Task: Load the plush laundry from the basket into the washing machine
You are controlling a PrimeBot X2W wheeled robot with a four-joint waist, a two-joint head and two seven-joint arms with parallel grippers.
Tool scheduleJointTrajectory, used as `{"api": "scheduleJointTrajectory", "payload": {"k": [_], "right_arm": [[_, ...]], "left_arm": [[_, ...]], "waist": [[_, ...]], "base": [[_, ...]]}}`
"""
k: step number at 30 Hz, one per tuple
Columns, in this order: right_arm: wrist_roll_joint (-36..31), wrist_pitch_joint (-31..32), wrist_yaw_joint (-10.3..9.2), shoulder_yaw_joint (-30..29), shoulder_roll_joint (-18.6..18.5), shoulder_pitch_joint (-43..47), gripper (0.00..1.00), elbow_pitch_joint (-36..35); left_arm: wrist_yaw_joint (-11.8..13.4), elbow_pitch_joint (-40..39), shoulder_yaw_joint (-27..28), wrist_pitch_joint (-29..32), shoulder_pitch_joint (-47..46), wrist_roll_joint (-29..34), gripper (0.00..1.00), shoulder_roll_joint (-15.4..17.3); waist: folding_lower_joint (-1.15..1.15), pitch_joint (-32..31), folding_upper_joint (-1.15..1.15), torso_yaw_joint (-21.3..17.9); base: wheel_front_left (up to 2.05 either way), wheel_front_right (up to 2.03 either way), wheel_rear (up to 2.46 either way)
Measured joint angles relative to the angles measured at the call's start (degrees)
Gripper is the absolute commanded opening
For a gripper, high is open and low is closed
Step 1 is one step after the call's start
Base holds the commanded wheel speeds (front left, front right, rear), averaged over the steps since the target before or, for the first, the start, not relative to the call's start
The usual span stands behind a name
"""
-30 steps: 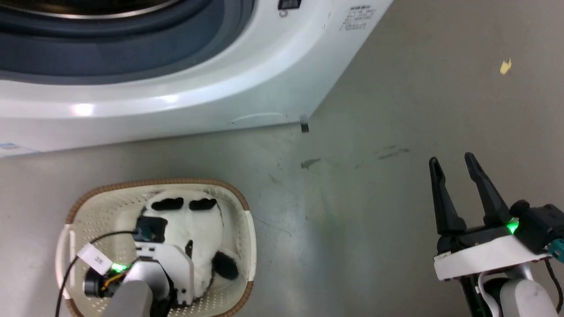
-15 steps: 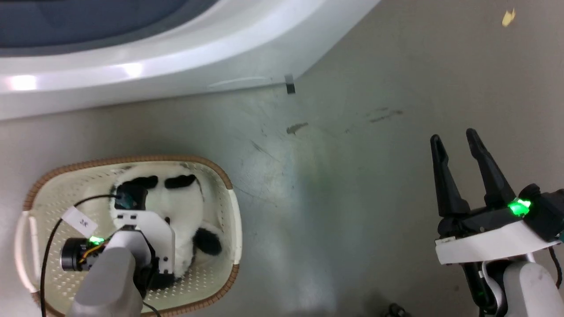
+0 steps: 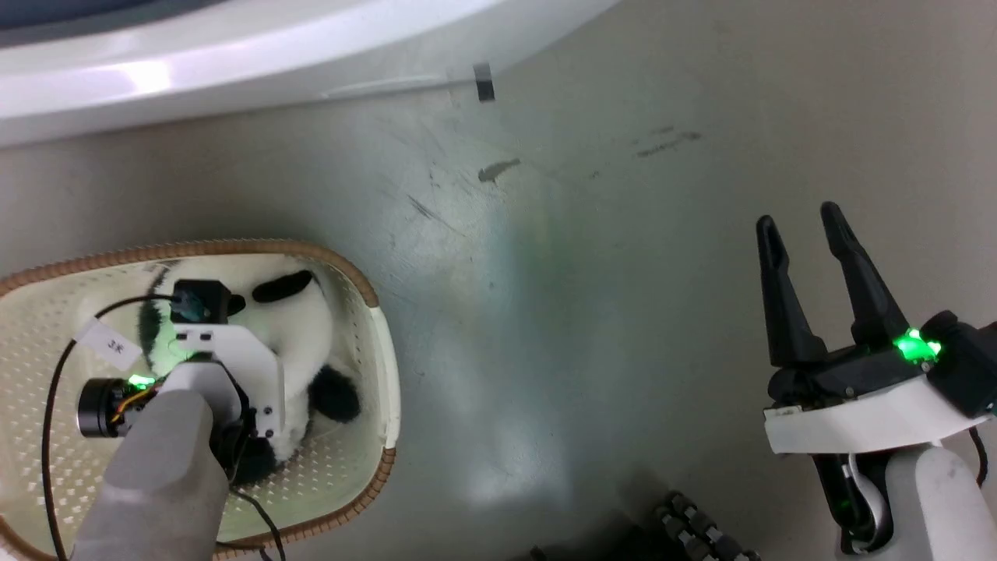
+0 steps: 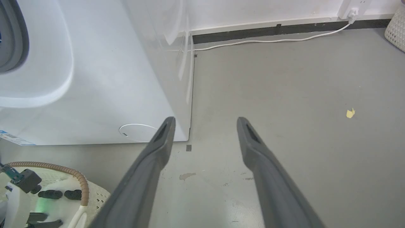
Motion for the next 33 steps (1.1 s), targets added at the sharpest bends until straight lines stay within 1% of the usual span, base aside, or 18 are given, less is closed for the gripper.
{"api": "scheduleJointTrajectory", "payload": {"k": [1, 2, 7, 13, 14, 17, 21, 23, 26, 29, 33], "right_arm": [[0.1, 0.0, 0.00, 0.1, 0.0, -0.2, 1.00, 0.0], [0.2, -0.3, 0.00, 0.1, 0.0, -0.5, 1.00, 0.0], [0.3, -1.0, 0.00, -0.2, 0.0, -1.3, 1.00, 0.0], [-0.9, -1.6, 0.00, -0.7, 0.0, -1.7, 1.00, 0.2], [-2.0, -2.0, 0.00, -1.0, 0.0, -1.6, 1.00, 0.4], [-2.8, -2.2, 0.00, -1.1, 0.0, -1.5, 1.00, 0.6], [-5.9, -2.4, 0.00, -0.2, 0.0, 0.7, 1.00, 2.2], [-7.7, -2.4, 0.00, 0.4, 0.0, 2.5, 1.00, 3.0], [-8.6, -2.4, 0.00, 0.6, 0.0, 4.6, 1.00, 4.1], [-9.1, -2.4, 0.00, 0.3, 0.0, 6.5, 1.00, 4.6], [-9.5, -2.4, 0.00, 0.1, 0.0, 8.8, 1.00, 5.4]], "left_arm": [[-0.2, 0.5, -0.1, -0.3, -0.5, -0.4, 0.26, 0.0], [-0.5, 1.0, -0.3, -0.4, -0.9, -0.7, 0.00, 0.0], [-1.1, 3.7, -0.9, -1.1, -2.6, -2.2, 0.00, -0.1], [-2.1, 7.3, -2.4, -4.1, -3.0, -2.8, 0.00, -0.8], [-2.4, 9.5, -3.0, -6.5, -2.7, -4.0, 0.00, -2.2], [-2.6, 11.5, -3.5, -9.3, -1.9, -4.8, 0.00, -3.3], [-3.1, 12.3, -3.4, -14.1, 1.8, -5.9, 0.00, -5.0], [-3.9, 12.4, -3.5, -17.2, 4.2, -6.1, 0.00, -6.0], [-4.9, 12.2, -3.8, -21.5, 7.4, -6.2, 0.00, -7.1], [-5.6, 11.2, -4.0, -23.3, 9.7, -6.8, 0.00, -7.9], [-6.2, 7.9, -4.5, -23.9, 13.2, -7.1, 0.00, -8.8]], "waist": [[0.00, 0.5, 0.00, -0.2], [0.00, 1.0, 0.00, -0.3], [0.00, 2.1, 0.00, -0.6], [0.00, 0.5, 0.00, -0.2], [0.00, -1.4, 0.00, 0.2], [0.00, -4.1, 0.00, 0.7], [0.00, -8.9, 0.00, 1.6], [0.00, -11.7, 0.00, 2.2], [-0.01, -16.1, 0.00, 3.3], [-0.01, -20.6, 0.00, 4.5], [-0.01, -26.3, 0.00, 6.2]], "base": [[0.00, 0.00, 0.00], [0.00, 0.00, 0.00], [0.00, 0.00, 0.00], [0.00, 0.00, 0.00], [0.00, 0.00, 0.00], [0.00, 0.00, 0.00], [0.00, 0.00, 0.00], [0.00, 0.00, 0.00], [0.00, 0.00, 0.00], [0.00, 0.00, 0.00], [0.00, 0.00, 0.00]]}}
